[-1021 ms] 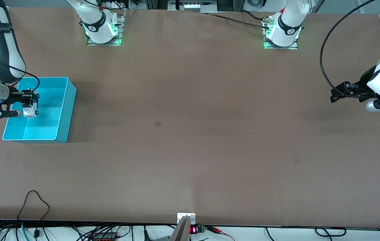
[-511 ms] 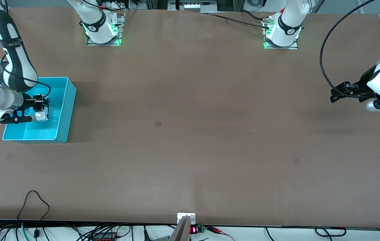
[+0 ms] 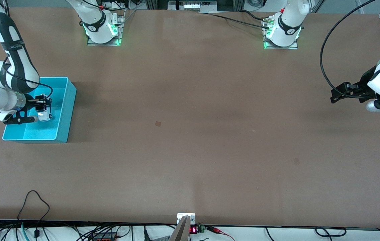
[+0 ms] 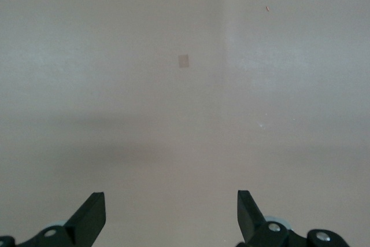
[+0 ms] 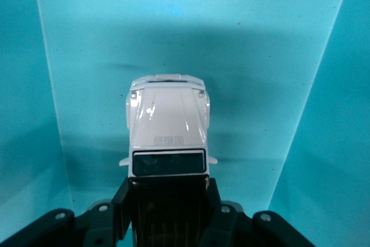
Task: Wind and store white jeep toy
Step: 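Lower the jeep into the cyan box and open the right gripper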
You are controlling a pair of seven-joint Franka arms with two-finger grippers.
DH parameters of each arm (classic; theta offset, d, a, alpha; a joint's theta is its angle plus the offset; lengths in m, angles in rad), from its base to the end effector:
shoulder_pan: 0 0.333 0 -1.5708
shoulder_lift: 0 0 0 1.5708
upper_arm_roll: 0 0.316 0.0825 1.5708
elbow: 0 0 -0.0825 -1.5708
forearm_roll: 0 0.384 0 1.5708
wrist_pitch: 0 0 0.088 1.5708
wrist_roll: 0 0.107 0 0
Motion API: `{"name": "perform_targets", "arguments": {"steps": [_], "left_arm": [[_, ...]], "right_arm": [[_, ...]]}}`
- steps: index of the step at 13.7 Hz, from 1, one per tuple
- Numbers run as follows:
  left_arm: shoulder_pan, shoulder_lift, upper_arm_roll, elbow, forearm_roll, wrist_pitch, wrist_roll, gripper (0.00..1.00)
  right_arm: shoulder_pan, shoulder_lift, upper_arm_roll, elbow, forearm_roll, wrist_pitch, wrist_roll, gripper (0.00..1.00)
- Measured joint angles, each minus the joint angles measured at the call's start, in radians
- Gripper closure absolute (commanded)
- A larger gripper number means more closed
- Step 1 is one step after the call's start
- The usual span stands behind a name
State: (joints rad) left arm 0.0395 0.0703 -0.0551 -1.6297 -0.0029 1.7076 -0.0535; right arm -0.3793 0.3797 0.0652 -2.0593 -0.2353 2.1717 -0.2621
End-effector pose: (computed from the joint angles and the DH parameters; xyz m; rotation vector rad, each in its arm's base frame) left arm 0.5846 -0.0084 0.5685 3.1340 0.0602 0.0117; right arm 0.5320 -0.1824 0.2306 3.0347 0.1608 -0.4521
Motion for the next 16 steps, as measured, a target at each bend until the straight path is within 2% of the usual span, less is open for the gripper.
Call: {"name": "perform_targets", "arguments": {"steps": [1, 2, 4, 7, 12, 13, 14, 15, 16], "left_arm": [[0.0, 0.0, 0.0, 0.0, 0.0, 0.001, 0.0, 0.0], [0.0, 0.0, 0.0, 0.0, 0.0, 0.001, 0.0, 0.0], [0.0, 0.0, 0.0, 0.0, 0.0, 0.001, 0.0, 0.0], [0.0, 0.0, 0.0, 0.0, 0.0, 0.0, 0.0, 0.0], [0.0, 0.0, 0.0, 0.0, 0.0, -0.003, 0.0, 0.0], [0.0, 0.0, 0.0, -0.001, 0.0, -0.004, 0.0, 0.0], [0.0, 0.0, 0.0, -0.001, 0.0, -0.004, 0.0, 0.0], [0.0, 0.0, 0.0, -0.001, 0.0, -0.004, 0.0, 0.0], [0.0, 0.0, 0.0, -0.002, 0.0, -0.004, 0.0, 0.0]], "right_arm": [[0.0, 0.005, 0.0, 0.0, 0.0, 0.001, 0.0, 0.88], [0.0, 0.008, 0.0, 0.0, 0.0, 0.001, 0.0, 0.82], [0.0, 0.012, 0.0, 0.0, 0.0, 0.002, 0.0, 0.63], [0.0, 0.016, 0.0, 0.0, 0.0, 0.002, 0.0, 0.45], [0.0, 0.018, 0.0, 0.0, 0.0, 0.003, 0.0, 0.25], [0.0, 0.018, 0.0, 0.0, 0.0, 0.003, 0.0, 0.18], [0.0, 0.018, 0.0, 0.0, 0.0, 0.003, 0.0, 0.04], [0.0, 0.018, 0.0, 0.0, 0.0, 0.003, 0.0, 0.0], [0.0, 0.018, 0.0, 0.002, 0.0, 0.003, 0.0, 0.0]]}}
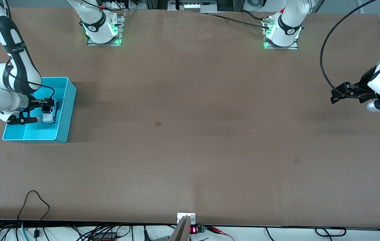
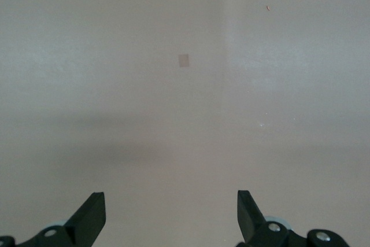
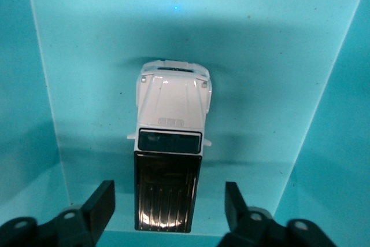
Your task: Wind and store white jeep toy
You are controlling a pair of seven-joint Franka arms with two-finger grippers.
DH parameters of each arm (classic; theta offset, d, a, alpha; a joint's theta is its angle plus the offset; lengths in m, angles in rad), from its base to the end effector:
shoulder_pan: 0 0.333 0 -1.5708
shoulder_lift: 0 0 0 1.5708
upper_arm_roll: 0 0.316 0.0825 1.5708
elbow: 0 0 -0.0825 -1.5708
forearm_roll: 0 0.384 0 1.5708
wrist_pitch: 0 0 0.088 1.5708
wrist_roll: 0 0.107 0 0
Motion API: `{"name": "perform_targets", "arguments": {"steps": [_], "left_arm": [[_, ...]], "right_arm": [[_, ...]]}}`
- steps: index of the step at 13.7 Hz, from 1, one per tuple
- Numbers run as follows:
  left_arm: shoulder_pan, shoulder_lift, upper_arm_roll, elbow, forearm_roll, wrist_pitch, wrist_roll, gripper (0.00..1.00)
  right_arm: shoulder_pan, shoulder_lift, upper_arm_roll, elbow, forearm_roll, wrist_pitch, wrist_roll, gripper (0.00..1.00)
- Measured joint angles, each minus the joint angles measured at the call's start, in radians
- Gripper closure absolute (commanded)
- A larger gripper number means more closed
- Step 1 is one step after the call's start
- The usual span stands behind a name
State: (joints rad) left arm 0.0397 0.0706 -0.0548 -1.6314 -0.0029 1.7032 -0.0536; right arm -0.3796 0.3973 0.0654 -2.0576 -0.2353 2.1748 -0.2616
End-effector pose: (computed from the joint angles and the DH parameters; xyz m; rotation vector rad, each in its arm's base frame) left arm 0.5841 -0.0081 0.5671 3.1342 0.0612 0.0017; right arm 0.5312 -0.1820 0.2216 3.0380 0.1626 -0.4702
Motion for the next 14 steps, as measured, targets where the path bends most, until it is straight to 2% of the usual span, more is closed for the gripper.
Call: {"name": "perform_targets", "arguments": {"steps": [5, 9, 14], "left_arm": [[0.0, 0.0, 0.0, -0.002, 0.0, 0.0, 0.0, 0.0], [0.0, 0.0, 0.0, -0.003, 0.0, 0.0, 0.0, 0.0], [-0.004, 0.0, -0.003, -0.004, 0.0, 0.0, 0.0, 0.0]], "right_arm": [[0.004, -0.072, 0.013, 0.024, 0.0, -0.038, 0.0, 0.0], [0.02, -0.2, 0.056, 0.104, 0.019, -0.212, 0.015, 0.0], [0.048, -0.278, 0.06, 0.298, 0.136, -0.466, 0.036, 0.0]]}}
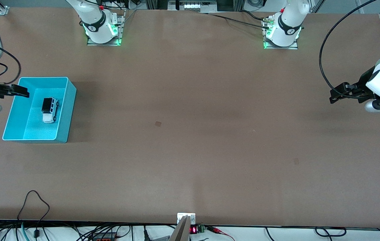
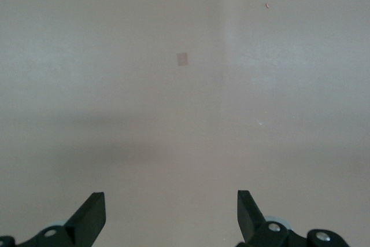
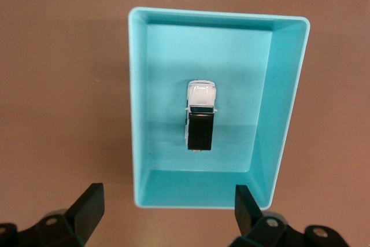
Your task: Wind and store white jeep toy
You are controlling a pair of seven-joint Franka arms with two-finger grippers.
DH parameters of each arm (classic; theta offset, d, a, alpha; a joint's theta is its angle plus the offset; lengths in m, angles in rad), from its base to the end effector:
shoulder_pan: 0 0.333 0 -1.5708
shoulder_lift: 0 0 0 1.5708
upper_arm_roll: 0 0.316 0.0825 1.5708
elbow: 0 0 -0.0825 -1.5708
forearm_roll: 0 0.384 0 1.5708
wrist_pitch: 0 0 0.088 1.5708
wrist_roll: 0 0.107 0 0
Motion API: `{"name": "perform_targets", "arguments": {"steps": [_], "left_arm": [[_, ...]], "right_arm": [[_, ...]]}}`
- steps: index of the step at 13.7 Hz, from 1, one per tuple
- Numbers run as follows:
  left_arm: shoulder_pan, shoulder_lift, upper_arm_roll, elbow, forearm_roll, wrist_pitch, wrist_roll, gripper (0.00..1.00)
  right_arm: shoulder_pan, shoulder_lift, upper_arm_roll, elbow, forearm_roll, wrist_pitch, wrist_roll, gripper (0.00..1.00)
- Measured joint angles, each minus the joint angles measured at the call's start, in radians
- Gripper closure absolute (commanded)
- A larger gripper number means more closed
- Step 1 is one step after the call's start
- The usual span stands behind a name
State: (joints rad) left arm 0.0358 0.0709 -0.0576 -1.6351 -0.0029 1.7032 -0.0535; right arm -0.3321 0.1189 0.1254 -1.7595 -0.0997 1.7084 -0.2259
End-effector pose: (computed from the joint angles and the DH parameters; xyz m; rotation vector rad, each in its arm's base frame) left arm 0.5838 -0.0120 0.5652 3.1343 0.0505 -0.0046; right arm 0.5642 -0.1306 0.4798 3.0838 0.0642 -0.2824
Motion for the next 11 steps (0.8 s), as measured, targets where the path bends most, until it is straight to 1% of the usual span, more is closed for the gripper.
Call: {"name": "perform_targets", "arguments": {"steps": [2, 8, 11], "left_arm": [[-0.002, -0.001, -0.001, 0.001, 0.0, 0.0, 0.0, 0.0], [-0.002, -0.005, -0.003, 0.004, 0.0, -0.001, 0.001, 0.0], [-0.002, -0.014, -0.003, 0.004, 0.0, -0.014, 0.001, 0.0]], "right_arm": [[0.016, -0.004, 0.0, 0.08, 0.007, -0.077, 0.008, 0.0], [0.082, -0.013, 0.0, 0.264, 0.007, -0.235, 0.025, 0.0], [0.1, -0.011, 0.0, 0.284, 0.007, -0.256, 0.035, 0.0]]}}
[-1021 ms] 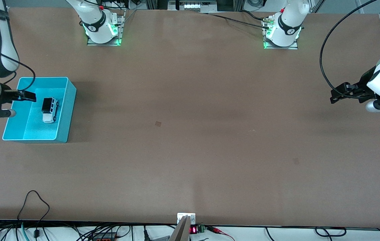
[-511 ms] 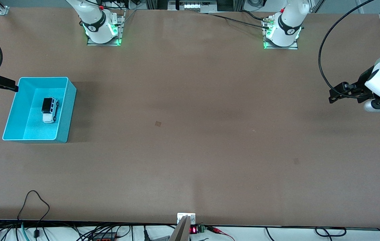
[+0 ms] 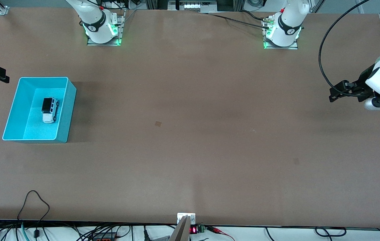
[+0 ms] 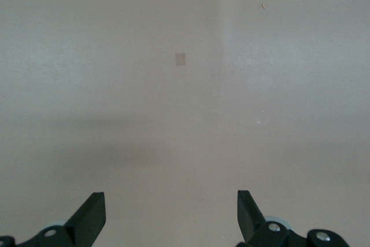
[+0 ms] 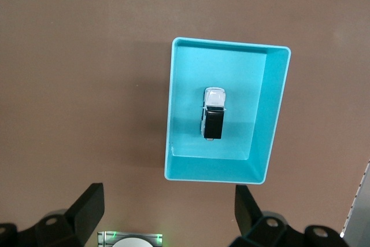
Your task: Wind and store white jeep toy
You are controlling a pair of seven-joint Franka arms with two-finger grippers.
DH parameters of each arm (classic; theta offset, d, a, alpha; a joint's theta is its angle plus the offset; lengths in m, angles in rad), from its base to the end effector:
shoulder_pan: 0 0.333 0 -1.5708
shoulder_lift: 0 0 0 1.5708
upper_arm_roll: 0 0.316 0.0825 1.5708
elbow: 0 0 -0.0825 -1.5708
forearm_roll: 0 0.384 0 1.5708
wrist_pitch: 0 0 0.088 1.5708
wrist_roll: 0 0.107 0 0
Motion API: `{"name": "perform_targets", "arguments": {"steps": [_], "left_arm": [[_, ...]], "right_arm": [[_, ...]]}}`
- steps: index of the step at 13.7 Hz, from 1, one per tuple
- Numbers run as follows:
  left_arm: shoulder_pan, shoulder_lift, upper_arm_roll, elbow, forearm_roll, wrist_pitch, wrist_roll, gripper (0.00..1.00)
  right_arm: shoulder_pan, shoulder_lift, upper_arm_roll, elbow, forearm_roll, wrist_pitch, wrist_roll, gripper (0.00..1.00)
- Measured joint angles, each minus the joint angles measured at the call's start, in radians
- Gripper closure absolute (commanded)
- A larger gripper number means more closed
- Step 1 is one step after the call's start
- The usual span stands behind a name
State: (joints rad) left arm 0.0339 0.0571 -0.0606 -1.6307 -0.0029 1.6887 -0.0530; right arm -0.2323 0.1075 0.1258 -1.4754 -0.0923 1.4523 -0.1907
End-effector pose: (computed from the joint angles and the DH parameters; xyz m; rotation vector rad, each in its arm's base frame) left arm 0.5793 -0.0149 0.5740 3.1349 0.0419 0.0012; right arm 0.5692 -0.0757 0.5994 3.0730 0.1221 -0.2156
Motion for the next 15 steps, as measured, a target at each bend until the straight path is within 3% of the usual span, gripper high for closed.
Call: {"name": "perform_targets", "arguments": {"steps": [3, 7, 15], "left_arm": [[0.0, -0.007, 0.0, 0.0, 0.0, -0.002, 0.0, 0.0], [0.001, -0.008, 0.001, 0.0, 0.0, -0.002, 0.0, 0.0], [0.001, -0.008, 0.001, 0.0, 0.0, -0.005, 0.0, 0.0]], "right_arm": [[0.036, 0.007, -0.007, -0.003, 0.001, -0.038, 0.073, 0.0], [0.157, 0.017, -0.085, -0.003, 0.004, -0.02, 0.131, 0.0], [0.226, 0.027, -0.119, -0.013, 0.042, -0.001, 0.131, 0.0]]}}
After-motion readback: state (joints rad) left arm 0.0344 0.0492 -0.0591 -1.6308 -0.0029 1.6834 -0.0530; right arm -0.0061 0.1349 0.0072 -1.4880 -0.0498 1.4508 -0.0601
